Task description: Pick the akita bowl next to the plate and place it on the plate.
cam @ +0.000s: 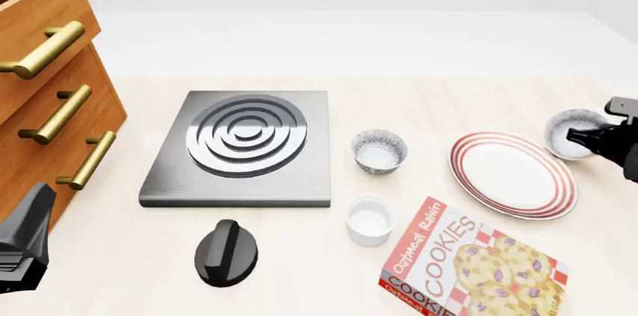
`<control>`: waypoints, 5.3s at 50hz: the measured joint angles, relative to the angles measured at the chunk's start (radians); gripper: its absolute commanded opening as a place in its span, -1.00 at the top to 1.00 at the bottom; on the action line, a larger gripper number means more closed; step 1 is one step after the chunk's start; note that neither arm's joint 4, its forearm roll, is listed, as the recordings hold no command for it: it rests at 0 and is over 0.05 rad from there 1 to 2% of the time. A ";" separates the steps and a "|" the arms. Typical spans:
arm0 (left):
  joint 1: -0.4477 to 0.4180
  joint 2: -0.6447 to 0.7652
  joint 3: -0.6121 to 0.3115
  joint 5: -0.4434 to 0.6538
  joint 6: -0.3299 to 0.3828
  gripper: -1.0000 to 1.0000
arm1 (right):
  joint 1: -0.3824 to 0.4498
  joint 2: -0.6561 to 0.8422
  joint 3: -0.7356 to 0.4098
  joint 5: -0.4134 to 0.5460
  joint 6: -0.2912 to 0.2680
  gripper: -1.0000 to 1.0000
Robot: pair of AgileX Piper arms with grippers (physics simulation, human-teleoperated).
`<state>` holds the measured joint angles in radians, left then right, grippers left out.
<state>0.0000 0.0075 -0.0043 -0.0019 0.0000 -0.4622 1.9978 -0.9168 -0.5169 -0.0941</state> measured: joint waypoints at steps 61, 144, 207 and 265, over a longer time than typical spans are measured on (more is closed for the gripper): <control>0.000 0.000 0.000 0.000 0.000 -1.00 | 0.137 -0.374 0.155 0.145 0.098 1.00; 0.000 0.000 0.000 0.000 0.000 -1.00 | 0.275 -0.421 0.371 0.096 0.155 1.00; 0.000 0.000 0.000 0.000 0.000 -1.00 | 0.259 -0.269 0.312 0.139 0.241 1.00; 0.000 0.000 0.000 0.000 0.000 -1.00 | 0.232 -0.437 0.270 0.289 0.309 -1.00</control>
<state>0.0000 0.0075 -0.0043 -0.0019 0.0000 -0.2299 1.5605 -0.6473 -0.2280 0.2153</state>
